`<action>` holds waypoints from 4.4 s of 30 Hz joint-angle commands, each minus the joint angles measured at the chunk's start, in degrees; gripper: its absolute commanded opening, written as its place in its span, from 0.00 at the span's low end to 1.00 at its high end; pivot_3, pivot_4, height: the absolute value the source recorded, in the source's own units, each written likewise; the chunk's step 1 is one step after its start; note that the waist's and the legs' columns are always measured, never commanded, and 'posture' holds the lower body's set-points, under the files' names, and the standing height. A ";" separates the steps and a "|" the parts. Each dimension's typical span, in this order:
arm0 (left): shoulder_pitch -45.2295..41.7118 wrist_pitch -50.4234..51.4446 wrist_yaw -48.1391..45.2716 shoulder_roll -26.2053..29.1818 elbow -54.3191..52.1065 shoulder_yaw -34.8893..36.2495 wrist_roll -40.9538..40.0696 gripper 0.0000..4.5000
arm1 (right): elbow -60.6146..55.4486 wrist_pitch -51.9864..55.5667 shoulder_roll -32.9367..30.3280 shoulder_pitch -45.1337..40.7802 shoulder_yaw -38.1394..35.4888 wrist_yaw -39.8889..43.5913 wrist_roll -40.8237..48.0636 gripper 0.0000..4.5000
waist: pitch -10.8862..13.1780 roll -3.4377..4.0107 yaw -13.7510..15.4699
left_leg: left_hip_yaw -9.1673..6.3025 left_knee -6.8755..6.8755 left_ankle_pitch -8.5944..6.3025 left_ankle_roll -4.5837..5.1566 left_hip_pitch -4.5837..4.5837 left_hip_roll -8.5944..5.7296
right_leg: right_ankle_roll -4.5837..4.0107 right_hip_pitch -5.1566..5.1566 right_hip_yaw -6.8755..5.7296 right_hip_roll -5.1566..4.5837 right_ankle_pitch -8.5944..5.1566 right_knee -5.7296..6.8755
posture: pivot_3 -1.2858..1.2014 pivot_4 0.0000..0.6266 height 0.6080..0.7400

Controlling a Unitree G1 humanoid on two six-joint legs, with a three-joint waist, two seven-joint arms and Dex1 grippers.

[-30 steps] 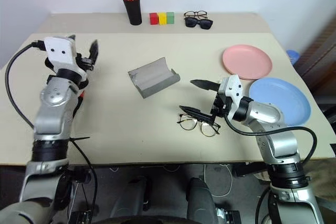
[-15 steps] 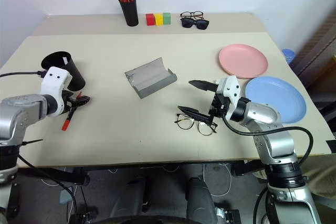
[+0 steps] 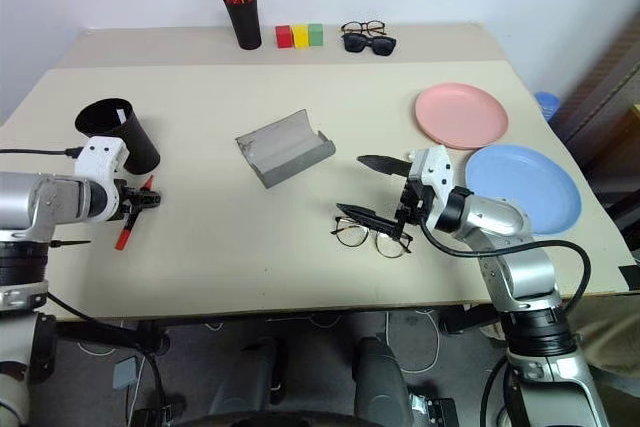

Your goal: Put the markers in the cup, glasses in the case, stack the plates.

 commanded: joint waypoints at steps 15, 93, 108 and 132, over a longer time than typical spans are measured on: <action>8.82 -14.75 -9.19 -0.61 -27.58 -2.24 -3.93 0.01 | -2.40 -0.42 -0.68 0.00 -1.73 -0.92 0.06 1.00 | 0.04 -0.06 0.23 | 0.02 -0.05 -0.01 -0.02 0.00 0.01 | -0.02 -0.03 0.03 -0.03 0.00 -0.02 | 0.52 0.24 1.00; -18.88 -32.12 -12.36 -28.26 14.65 -28.46 16.21 0.43 | -16.73 -3.50 2.87 13.64 -8.44 -13.87 0.75 1.00 | 0.09 -0.10 0.25 | 0.04 -0.04 -0.01 0.01 -0.01 -0.02 | 0.16 0.03 0.02 -0.02 -0.17 -0.16 | 0.52 0.24 1.00; -7.95 -30.71 -36.01 -11.77 -10.81 -33.06 12.39 0.01 | -17.22 -3.32 2.61 14.06 -7.83 -16.03 0.63 1.00 | 0.11 -0.05 0.05 | 0.05 -0.16 -0.02 0.01 -0.08 0.00 | -0.17 -0.10 0.03 -0.05 -0.09 -0.20 | 0.52 0.24 1.00; -9.23 -29.41 -39.60 -15.62 -13.67 -39.98 14.80 0.01 | -18.94 -0.65 1.21 15.27 -9.11 -17.30 0.98 1.00 | 0.11 -0.05 1.44 | 0.04 0.06 -0.02 0.04 -0.36 -0.05 | 0.03 -0.07 -0.01 -0.11 -0.20 -0.45 | 0.52 0.24 1.00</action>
